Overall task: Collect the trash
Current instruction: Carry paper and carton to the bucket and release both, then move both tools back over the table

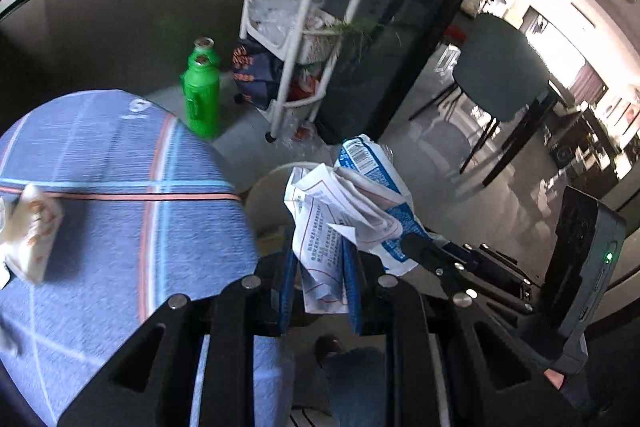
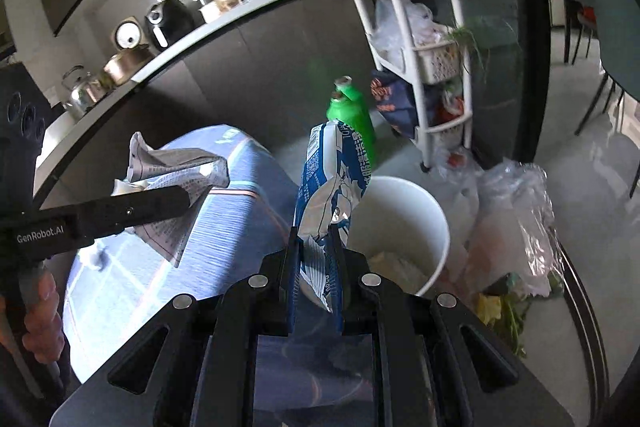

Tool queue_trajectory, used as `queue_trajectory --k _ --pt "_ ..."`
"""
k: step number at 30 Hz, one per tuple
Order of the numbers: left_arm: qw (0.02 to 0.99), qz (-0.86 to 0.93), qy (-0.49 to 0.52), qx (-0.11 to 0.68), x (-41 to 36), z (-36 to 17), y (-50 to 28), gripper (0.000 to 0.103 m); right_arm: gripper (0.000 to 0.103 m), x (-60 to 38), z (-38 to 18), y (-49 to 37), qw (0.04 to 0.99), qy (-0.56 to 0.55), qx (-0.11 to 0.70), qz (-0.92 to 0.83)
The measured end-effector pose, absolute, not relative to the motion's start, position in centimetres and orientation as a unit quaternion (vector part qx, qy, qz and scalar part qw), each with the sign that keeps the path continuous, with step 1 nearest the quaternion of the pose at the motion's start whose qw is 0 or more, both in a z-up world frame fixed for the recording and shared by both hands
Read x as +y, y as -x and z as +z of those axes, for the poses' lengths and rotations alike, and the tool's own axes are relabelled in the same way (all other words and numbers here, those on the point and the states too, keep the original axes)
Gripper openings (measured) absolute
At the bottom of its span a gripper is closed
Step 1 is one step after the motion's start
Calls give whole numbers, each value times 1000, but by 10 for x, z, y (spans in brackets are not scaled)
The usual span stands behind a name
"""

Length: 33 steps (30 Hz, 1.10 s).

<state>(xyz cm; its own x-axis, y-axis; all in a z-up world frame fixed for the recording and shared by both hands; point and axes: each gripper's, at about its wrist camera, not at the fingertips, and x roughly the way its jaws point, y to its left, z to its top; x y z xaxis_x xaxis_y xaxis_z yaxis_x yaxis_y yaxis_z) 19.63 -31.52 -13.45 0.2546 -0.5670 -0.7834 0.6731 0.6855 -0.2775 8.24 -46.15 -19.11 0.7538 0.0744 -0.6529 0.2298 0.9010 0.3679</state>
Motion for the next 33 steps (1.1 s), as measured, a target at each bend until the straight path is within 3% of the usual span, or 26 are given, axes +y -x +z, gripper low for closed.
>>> queue_trajectory --k 11,14,16,17,20,22,24,33 --pt "761 -390 -98 509 -370 -186 -225 24 12 -491 -244 -111 895 -232 379 -42" --pt "764 -382 -111 508 -380 -195 -229 34 16 -492 -252 -118 895 -220 386 -44" --pt "775 -374 -109 497 -379 -193 -230 66 51 -492 -254 -118 899 -206 382 -52" --pt "782 -370 -105 491 -379 -191 -230 70 59 -492 -254 -116 904 -197 376 -56" --pt "798 -361 -98 473 -374 -181 -232 84 70 -492 -253 -111 910 -184 369 -54" --pt "807 -356 -94 462 -369 -174 -231 95 85 -492 -251 -109 912 -181 364 -54" --pt "817 -348 -90 450 -365 -168 -230 99 93 -492 -248 -106 914 -181 361 -50" --pt "830 -332 -76 441 -340 -147 -218 99 94 -475 -229 -104 913 -186 362 -38"
